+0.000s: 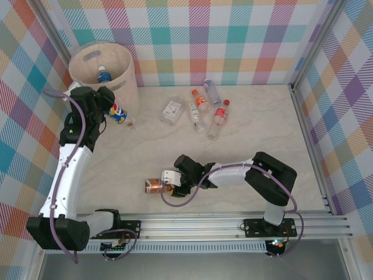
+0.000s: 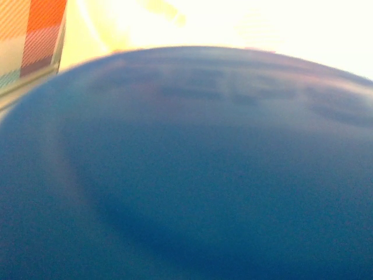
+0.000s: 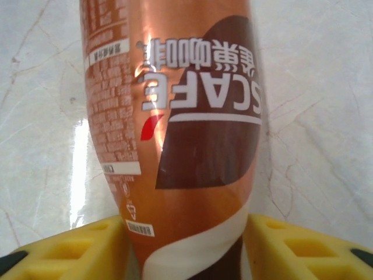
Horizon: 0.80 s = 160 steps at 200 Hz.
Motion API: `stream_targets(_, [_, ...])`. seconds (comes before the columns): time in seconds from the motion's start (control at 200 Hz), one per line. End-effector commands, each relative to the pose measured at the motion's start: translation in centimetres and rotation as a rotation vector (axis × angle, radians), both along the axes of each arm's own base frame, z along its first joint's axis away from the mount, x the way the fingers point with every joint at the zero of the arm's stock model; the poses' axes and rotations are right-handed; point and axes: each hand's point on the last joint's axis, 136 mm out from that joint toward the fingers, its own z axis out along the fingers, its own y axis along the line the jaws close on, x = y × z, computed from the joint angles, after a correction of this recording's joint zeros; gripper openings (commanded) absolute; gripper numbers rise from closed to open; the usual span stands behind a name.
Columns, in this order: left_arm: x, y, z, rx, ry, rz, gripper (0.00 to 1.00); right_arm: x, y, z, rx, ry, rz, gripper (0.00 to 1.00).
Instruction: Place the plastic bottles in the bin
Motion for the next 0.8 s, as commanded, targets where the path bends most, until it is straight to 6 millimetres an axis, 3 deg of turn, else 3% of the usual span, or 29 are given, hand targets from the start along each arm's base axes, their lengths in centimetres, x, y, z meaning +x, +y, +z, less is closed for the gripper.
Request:
stream_targets(0.0, [1.5, 1.2, 4.4, 0.073, -0.104, 0.038, 0.58, 1.4, 0.2, 0.3, -0.001, -0.009, -0.053, 0.51])
stream_targets(0.4, [8.1, 2.2, 9.1, 0.199, -0.176, 0.077, 0.58, 5.9, -3.0, 0.4, -0.06, -0.037, -0.274, 0.41])
stream_targets(0.795, [12.0, 5.4, 13.4, 0.336, -0.249, 0.185, 0.58, 7.4, -6.4, -1.0, -0.156, -0.016, -0.434, 0.41])
